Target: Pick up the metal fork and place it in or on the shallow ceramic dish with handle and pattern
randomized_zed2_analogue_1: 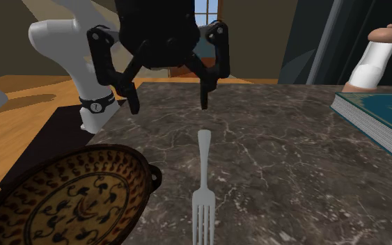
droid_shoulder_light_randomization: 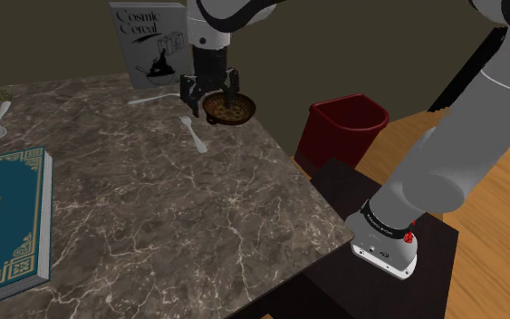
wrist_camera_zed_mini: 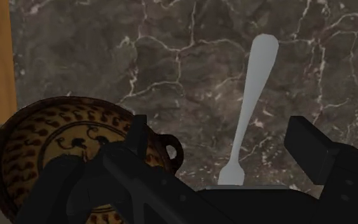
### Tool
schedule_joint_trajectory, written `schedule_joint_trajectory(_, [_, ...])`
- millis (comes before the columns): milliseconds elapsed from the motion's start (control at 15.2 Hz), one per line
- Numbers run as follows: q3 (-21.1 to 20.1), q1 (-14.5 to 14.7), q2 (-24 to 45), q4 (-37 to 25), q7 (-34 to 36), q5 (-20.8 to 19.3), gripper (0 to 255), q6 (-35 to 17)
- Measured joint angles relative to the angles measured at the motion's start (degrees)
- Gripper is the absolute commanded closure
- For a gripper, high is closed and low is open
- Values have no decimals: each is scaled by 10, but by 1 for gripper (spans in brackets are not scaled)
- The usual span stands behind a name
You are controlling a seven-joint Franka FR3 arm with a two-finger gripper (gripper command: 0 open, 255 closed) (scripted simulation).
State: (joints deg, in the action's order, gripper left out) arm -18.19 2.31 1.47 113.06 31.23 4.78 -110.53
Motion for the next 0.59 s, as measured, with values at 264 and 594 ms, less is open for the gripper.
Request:
schedule_joint_trajectory(264, [-5,16,103,-89,65,-28,0,6])
schedule_joint_trajectory(594, [-5,25,143,-105,85,-38,0,-10])
